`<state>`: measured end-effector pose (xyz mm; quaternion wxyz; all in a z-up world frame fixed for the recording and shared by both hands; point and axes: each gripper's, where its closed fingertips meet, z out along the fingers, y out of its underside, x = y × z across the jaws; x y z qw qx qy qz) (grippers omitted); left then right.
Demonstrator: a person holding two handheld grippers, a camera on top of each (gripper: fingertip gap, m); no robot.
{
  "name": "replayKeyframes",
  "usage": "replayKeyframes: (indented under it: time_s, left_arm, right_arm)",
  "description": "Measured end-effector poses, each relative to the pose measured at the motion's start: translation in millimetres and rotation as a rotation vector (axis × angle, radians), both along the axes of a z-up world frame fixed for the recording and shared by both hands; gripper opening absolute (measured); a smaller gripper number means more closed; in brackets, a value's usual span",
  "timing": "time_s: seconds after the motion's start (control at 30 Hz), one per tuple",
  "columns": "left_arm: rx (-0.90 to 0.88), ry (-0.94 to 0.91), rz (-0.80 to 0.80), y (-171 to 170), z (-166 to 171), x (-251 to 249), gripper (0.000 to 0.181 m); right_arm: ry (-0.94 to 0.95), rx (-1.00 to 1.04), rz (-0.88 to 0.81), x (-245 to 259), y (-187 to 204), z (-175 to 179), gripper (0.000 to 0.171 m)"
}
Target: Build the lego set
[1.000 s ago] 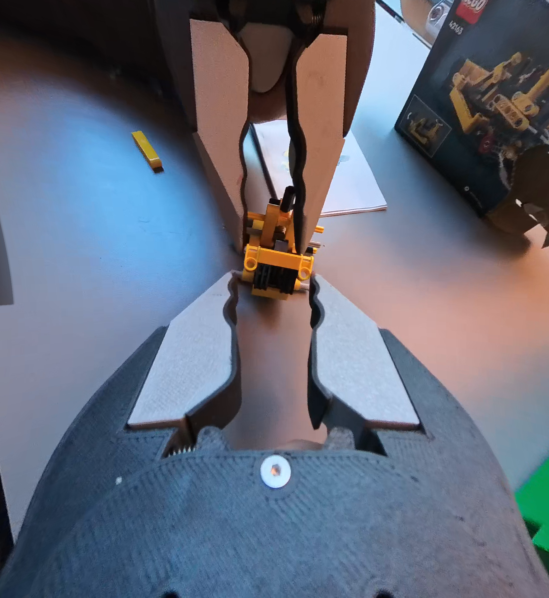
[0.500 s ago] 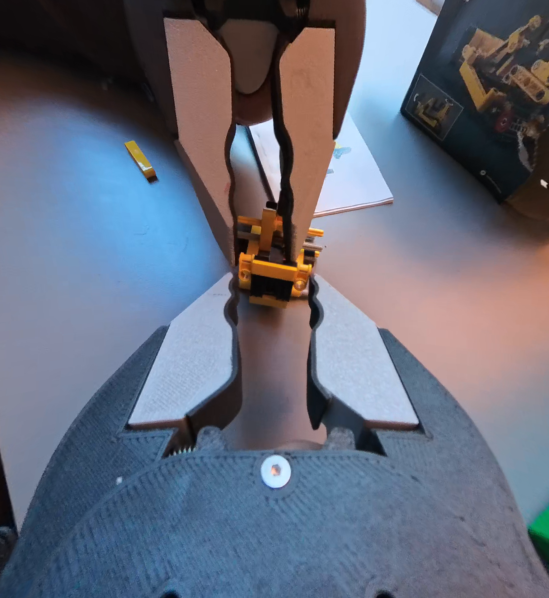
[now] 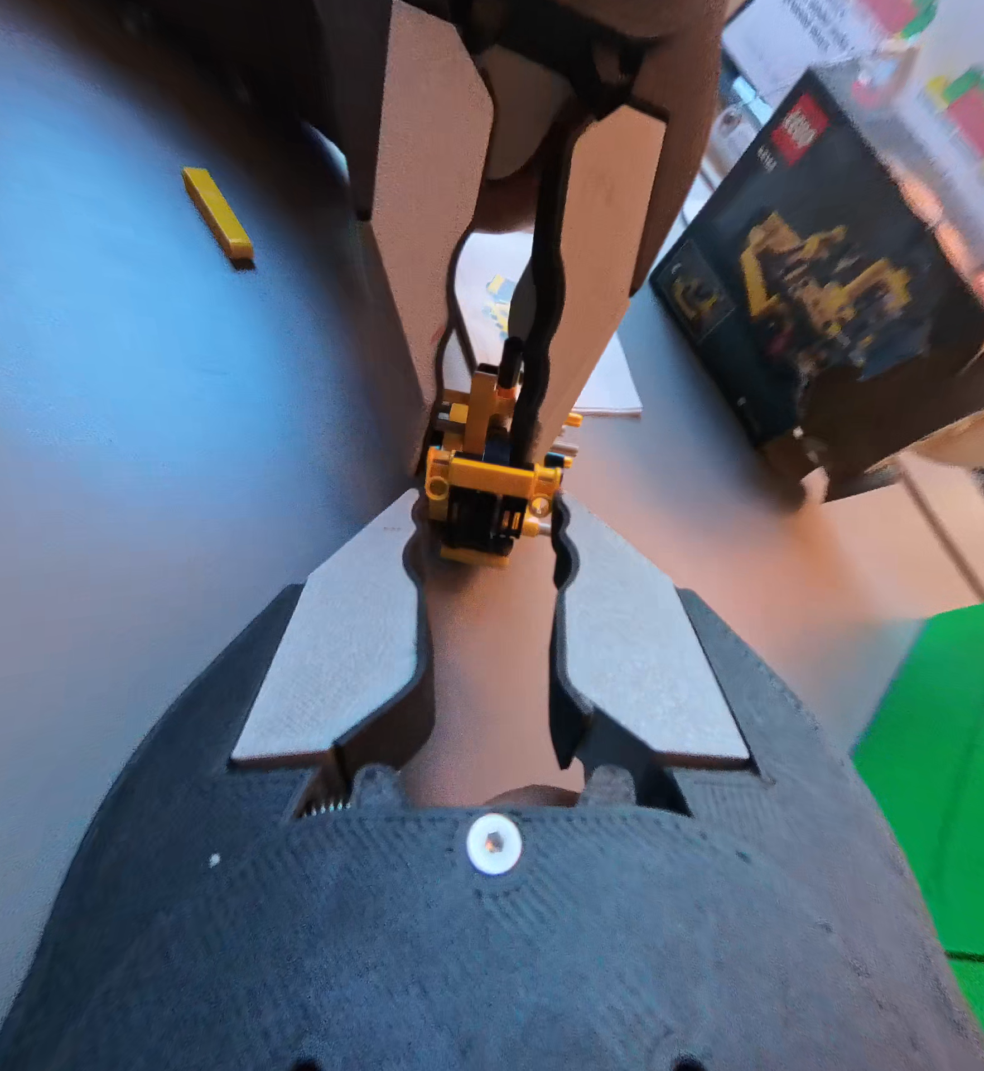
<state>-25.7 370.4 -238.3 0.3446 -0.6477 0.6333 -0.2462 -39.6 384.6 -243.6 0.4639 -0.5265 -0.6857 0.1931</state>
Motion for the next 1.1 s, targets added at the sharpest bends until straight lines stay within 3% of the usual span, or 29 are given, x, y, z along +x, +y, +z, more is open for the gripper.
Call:
replayKeyframes:
  time_s: [0.5,0.83,1.1]
  left_arm:
    - [0.666,0.056,-0.026,0,19,2,0.025]
    - [0.597,0.083,-0.024,2,7,0,0.025]
    - [0.266,-0.026,0.038,3,18,-1,0.025]
  right_arm:
    - [-0.015,0.814,-0.100,4,2,32,0.038]
    - [-0.059,0.740,-0.079,2,4,18,0.038]
    - [0.038,0.423,-0.066,-3,6,21,0.039]
